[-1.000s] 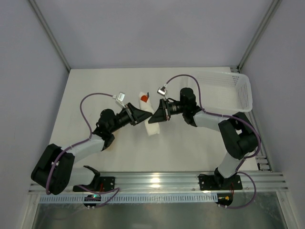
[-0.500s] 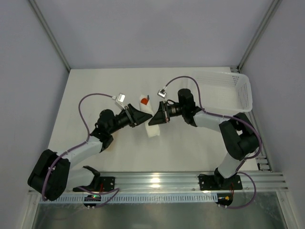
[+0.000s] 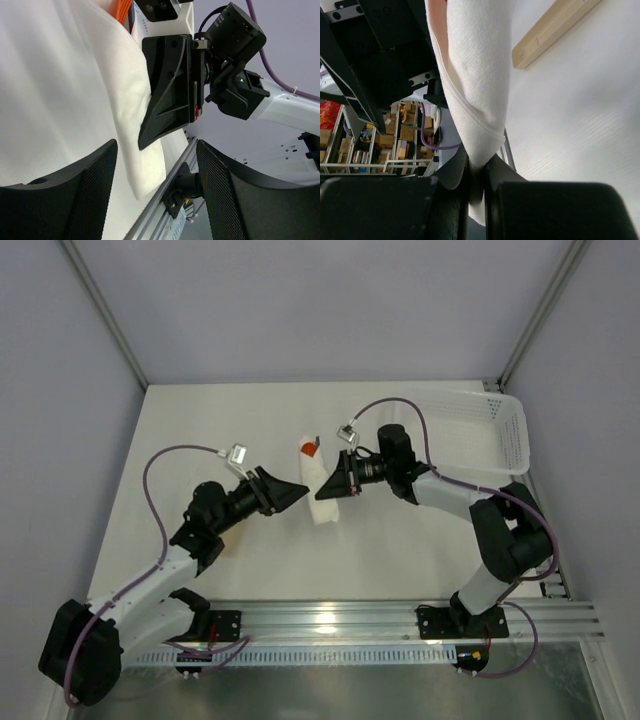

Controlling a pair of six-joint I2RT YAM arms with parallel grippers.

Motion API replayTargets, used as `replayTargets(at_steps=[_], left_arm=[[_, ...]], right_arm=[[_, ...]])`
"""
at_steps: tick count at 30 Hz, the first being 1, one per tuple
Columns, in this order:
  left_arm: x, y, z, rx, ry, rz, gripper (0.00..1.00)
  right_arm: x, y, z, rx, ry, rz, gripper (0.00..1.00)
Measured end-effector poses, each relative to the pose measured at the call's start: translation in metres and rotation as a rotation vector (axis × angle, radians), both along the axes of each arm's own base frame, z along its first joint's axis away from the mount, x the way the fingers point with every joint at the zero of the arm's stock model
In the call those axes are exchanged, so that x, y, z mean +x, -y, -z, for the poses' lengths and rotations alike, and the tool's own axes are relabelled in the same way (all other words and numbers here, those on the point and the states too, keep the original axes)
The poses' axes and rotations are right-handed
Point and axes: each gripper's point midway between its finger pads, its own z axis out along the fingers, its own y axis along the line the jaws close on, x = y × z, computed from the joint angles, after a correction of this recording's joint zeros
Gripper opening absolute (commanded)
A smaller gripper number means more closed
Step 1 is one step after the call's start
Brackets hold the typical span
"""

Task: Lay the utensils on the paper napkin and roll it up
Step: Roll the napkin.

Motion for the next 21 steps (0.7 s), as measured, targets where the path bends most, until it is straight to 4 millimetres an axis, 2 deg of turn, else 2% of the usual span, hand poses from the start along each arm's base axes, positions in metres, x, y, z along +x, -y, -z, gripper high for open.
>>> replayTargets(at_steps=[13, 21], left_arm=[[-0.029, -0.031, -0.019, 0.002, 0.035, -0.082, 0.64], [-0.053, -0.054, -0.028, -0.052, -0.023, -0.147, 0.61]], right_arm=[[0.005, 0.010, 0.002, -0.068, -0.001, 0.062, 0.04], [0.011, 0.021, -0.001, -0.143, 0.004, 0.155, 0.04]])
